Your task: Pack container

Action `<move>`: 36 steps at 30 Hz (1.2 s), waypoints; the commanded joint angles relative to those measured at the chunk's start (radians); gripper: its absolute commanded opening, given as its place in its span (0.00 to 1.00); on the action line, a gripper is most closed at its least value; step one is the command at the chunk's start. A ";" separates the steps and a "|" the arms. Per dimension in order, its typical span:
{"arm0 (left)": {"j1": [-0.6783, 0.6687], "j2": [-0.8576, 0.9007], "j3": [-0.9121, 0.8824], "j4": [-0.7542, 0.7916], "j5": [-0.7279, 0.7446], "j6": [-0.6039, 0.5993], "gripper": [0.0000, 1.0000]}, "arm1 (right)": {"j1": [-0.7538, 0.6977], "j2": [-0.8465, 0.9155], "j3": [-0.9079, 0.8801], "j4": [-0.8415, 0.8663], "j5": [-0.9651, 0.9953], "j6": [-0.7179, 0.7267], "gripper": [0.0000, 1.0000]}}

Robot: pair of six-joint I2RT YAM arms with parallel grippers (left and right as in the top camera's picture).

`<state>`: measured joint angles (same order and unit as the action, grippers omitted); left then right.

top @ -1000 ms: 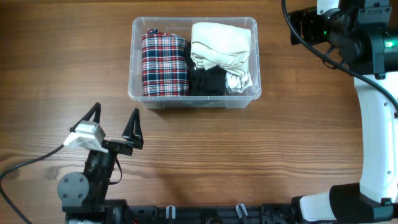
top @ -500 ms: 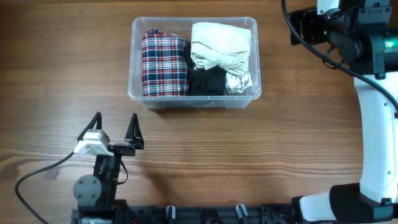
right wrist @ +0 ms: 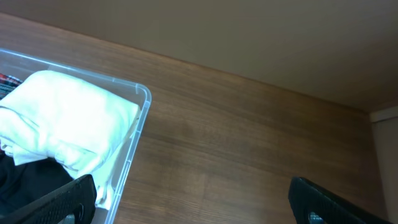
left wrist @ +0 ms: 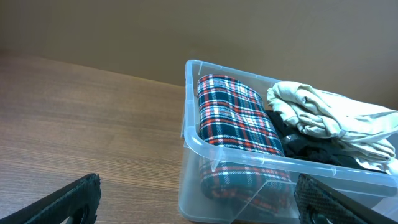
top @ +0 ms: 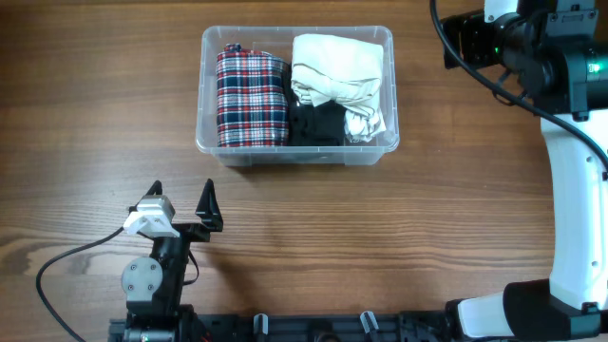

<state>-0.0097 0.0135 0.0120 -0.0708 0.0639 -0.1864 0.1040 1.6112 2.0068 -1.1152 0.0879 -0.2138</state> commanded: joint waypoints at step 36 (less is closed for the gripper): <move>0.008 -0.011 -0.006 -0.004 -0.013 -0.009 1.00 | -0.074 -1.131 -1.434 1.202 -0.193 0.356 1.00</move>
<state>-0.0097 0.0135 0.0120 -0.0711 0.0631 -0.1864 0.0357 0.5980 0.7242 0.0586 -0.0856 0.0650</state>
